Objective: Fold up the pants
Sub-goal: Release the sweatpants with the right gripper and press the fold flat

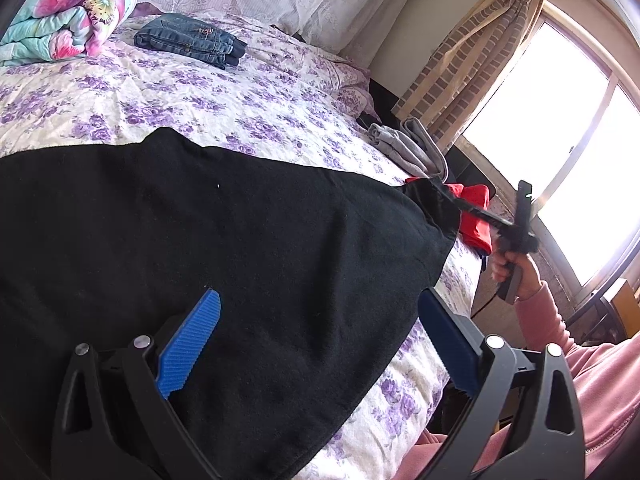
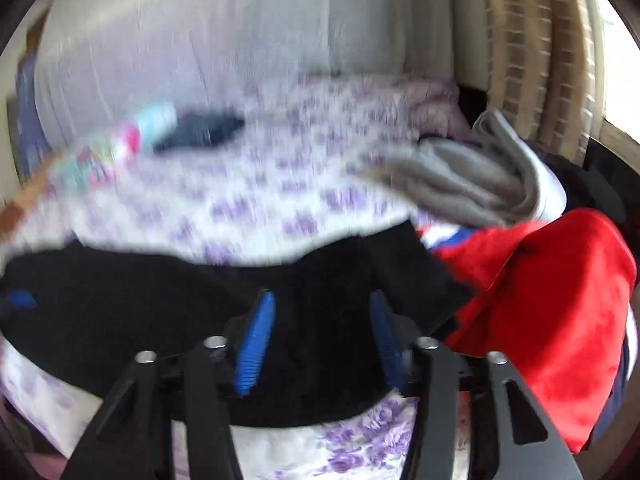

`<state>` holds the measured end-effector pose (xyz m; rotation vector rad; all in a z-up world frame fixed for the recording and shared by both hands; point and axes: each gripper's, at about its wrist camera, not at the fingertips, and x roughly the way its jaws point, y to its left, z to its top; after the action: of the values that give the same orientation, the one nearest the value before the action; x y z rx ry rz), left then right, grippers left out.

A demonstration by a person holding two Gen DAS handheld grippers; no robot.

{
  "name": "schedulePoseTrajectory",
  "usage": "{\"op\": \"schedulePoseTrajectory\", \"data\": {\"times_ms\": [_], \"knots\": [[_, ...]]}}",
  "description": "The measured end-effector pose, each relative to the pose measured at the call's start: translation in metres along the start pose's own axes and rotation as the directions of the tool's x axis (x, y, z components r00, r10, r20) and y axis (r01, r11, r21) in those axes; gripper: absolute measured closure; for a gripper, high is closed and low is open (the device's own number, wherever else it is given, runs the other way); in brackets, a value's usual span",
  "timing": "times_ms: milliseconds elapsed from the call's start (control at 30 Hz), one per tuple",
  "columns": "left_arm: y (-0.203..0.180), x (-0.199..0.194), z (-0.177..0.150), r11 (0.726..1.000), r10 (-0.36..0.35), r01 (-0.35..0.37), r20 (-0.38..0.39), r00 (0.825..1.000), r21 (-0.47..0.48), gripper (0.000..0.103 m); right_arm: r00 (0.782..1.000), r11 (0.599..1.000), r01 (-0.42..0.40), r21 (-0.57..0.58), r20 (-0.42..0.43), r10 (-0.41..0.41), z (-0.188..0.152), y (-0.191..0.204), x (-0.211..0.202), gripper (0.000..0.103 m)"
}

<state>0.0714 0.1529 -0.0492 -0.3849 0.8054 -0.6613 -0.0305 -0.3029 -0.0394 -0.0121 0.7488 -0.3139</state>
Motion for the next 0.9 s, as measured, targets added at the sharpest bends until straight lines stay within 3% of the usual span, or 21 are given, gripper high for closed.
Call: {"op": "schedulePoseTrajectory", "data": {"times_ms": [33, 67, 100, 200, 267, 333, 467, 533, 600, 633, 700, 733, 767, 800, 833, 900], "knots": [[0.0, 0.001, 0.0, 1.0, 0.0, 0.0, -0.002, 1.0, 0.001, 0.006, 0.996, 0.997, 0.072, -0.013, -0.055, -0.072, -0.004, -0.003, 0.017, 0.049], [0.0, 0.001, 0.0, 1.0, 0.001, -0.001, -0.005, 1.0, 0.003, 0.006, 0.988, 0.994, 0.113, -0.007, -0.109, -0.113, -0.008, -0.01, 0.034, 0.063], [0.0, 0.001, 0.0, 1.0, 0.002, -0.002, -0.008, 1.0, 0.005, 0.006, 0.982, 0.991, 0.131, 0.02, -0.14, -0.127, -0.009, -0.015, 0.044, 0.063], [-0.002, 0.002, -0.002, 1.0, 0.017, -0.016, -0.011, 1.0, 0.018, 0.006, 0.984, 0.985, 0.163, 0.056, -0.082, -0.158, 0.005, 0.008, 0.027, 0.051], [-0.002, 0.002, -0.002, 1.0, 0.018, -0.017, -0.011, 1.0, 0.019, 0.006, 0.997, 0.996, 0.081, -0.024, 0.015, -0.081, 0.014, 0.048, 0.006, 0.045], [-0.001, 0.002, -0.001, 1.0, 0.014, -0.014, -0.012, 1.0, 0.015, 0.006, 0.999, 0.994, -0.018, -0.11, 0.047, 0.023, 0.02, 0.083, -0.003, 0.043], [0.0, 0.001, -0.002, 1.0, 0.01, -0.01, -0.005, 1.0, 0.014, 0.005, 0.982, 0.959, -0.179, -0.221, 0.023, 0.189, 0.027, 0.144, 0.004, 0.039], [0.0, 0.001, -0.001, 1.0, 0.007, -0.007, -0.003, 1.0, 0.013, 0.005, 0.952, 0.928, -0.305, -0.215, -0.033, 0.305, 0.029, 0.17, 0.017, 0.039], [0.0, 0.0, -0.001, 1.0, 0.005, -0.005, 0.0, 1.0, 0.011, 0.005, 0.895, 0.877, -0.446, -0.181, -0.125, 0.429, 0.029, 0.189, 0.041, 0.039], [0.001, 0.0, -0.001, 1.0, 0.004, -0.005, 0.001, 1.0, 0.01, 0.005, 0.882, 0.868, -0.465, -0.173, -0.17, 0.439, 0.024, 0.196, 0.046, 0.039], [0.001, -0.001, -0.002, 1.0, -0.001, 0.001, 0.005, 1.0, 0.007, 0.005, 0.886, 0.882, -0.45, -0.139, -0.195, 0.421, 0.017, 0.192, 0.065, 0.048], [0.002, -0.002, -0.002, 1.0, -0.007, 0.007, 0.009, 1.0, 0.006, 0.005, 0.851, 0.861, -0.508, -0.027, -0.166, 0.498, 0.023, 0.171, 0.073, 0.054], [0.002, -0.003, -0.002, 1.0, -0.012, 0.012, 0.014, 1.0, 0.004, 0.005, 0.839, 0.853, -0.519, 0.059, -0.154, 0.522, 0.027, 0.157, 0.078, 0.062], [0.003, -0.005, -0.003, 1.0, -0.017, 0.017, 0.017, 1.0, 0.003, 0.005, 0.841, 0.844, -0.504, 0.182, -0.119, 0.528, 0.032, 0.134, 0.081, 0.06], [0.003, -0.005, -0.003, 1.0, -0.026, 0.026, 0.02, 0.999, -0.001, 0.005, 0.859, 0.848, -0.476, 0.231, -0.085, 0.505, 0.036, 0.118, 0.078, 0.059], [0.005, -0.005, -0.002, 0.999, -0.032, 0.032, 0.02, 0.999, -0.009, 0.005, 0.896, 0.868, -0.428, 0.253, -0.009, 0.444, 0.039, 0.095, 0.063, 0.048]]}}
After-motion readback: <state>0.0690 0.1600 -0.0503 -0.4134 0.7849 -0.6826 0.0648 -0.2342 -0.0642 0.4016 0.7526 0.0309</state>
